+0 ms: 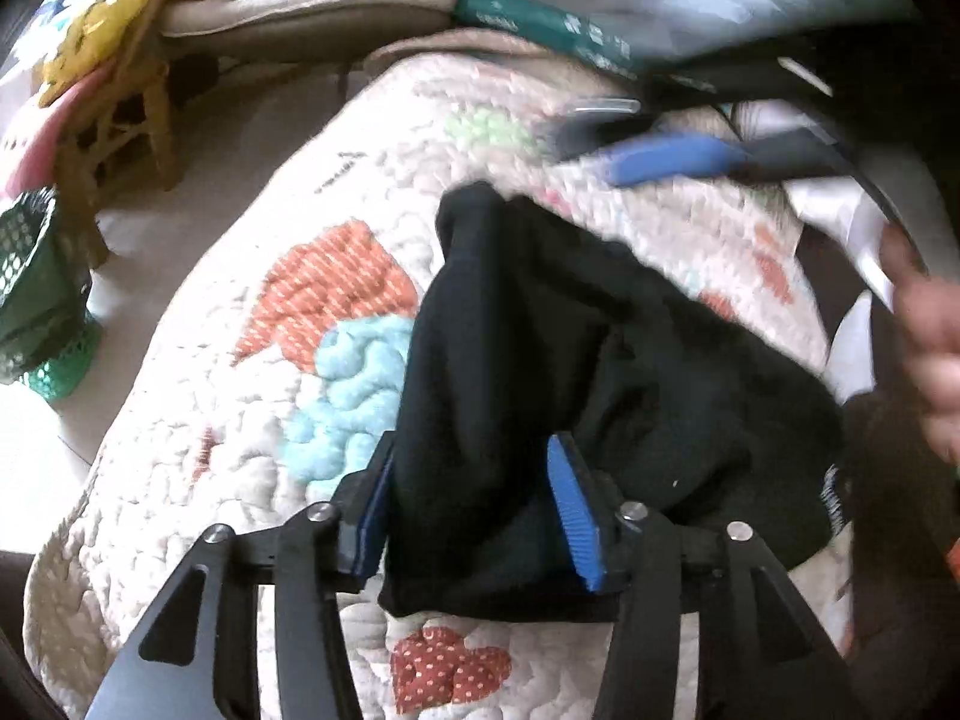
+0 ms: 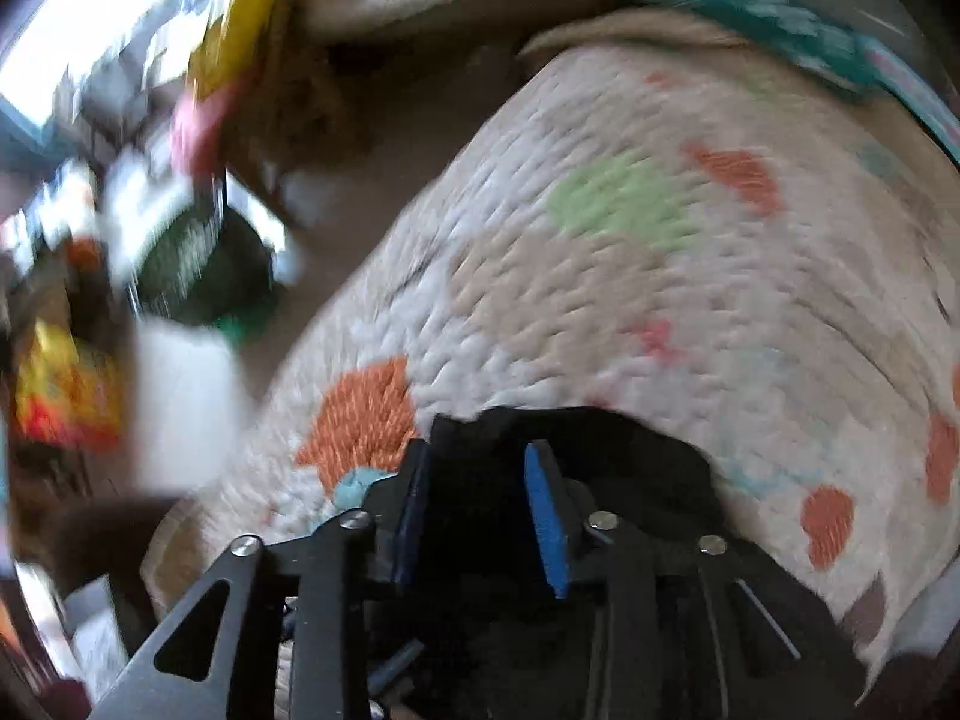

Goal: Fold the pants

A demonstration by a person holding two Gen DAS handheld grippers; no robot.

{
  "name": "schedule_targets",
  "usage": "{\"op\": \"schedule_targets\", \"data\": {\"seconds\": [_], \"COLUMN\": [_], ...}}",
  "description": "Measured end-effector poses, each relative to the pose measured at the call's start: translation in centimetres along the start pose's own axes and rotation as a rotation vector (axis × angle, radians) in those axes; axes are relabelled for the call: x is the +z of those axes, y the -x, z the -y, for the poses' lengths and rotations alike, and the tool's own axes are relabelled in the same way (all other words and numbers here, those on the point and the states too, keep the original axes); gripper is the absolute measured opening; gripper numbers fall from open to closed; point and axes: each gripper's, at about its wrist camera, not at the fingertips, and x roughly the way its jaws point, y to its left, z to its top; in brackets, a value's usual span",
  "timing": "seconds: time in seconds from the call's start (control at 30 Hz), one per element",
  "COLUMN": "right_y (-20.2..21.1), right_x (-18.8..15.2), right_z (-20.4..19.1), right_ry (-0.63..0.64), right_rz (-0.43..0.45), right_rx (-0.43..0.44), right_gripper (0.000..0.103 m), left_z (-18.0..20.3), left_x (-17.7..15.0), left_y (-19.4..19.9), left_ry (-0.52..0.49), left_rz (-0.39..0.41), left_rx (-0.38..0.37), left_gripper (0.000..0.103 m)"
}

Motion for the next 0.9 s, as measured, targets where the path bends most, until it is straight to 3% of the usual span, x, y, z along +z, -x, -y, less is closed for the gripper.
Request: {"op": "schedule_targets", "data": {"seconds": [0.1,0.2,0.3,0.4,0.43,0.5,0.57,0.67,0.8,0.9], "right_y": [5.5,7.5,6.7,4.0,3.0,0.9,-0.4,0.9,4.8,4.0], "right_x": [-3.1,-6.9,-10.8,-13.2,-14.0,-14.8,-16.0,-17.3,-15.9,-13.3], "right_z": [3.6,5.1,5.7,4.8,4.5,3.9,3.7,4.1,4.1,3.5], "right_ry": [-0.091,-0.121,-0.180,-0.223,-0.229,-0.219,-0.225,-0.236,-0.242,-0.221], "right_rz": [0.153,0.199,0.191,0.162,0.152,0.111,0.074,0.094,0.258,0.247], "right_rx": [-0.076,-0.189,-0.165,-0.132,-0.128,-0.196,-0.237,-0.257,-0.087,-0.011], "right_gripper": [0.044,0.044,0.044,0.044,0.044,0.044,0.044,0.044,0.044,0.044], "left_z": [-0.6,-1.0,-0.7,0.8,1.1,1.0,0.7,0.3,-0.7,-1.4], "left_x": [0.9,1.3,1.2,-0.3,-0.6,-0.8,-1.0,-0.8,-0.3,0.2], "left_y": [0.6,0.8,-0.4,-1.8,-2.3,-2.5,-1.9,-1.4,-0.3,0.5], "left_ry": [0.038,0.048,0.002,-0.112,-0.150,-0.199,-0.209,-0.164,-0.063,-0.026], "left_rz": [0.057,0.091,0.072,0.061,0.049,0.050,0.064,0.071,0.106,0.141], "left_rx": [0.034,0.082,0.118,0.215,0.243,0.277,0.290,0.265,0.228,0.242], "left_gripper": [0.051,0.052,0.052,0.052,0.057,0.061,0.066,0.066,0.066,0.066]}}
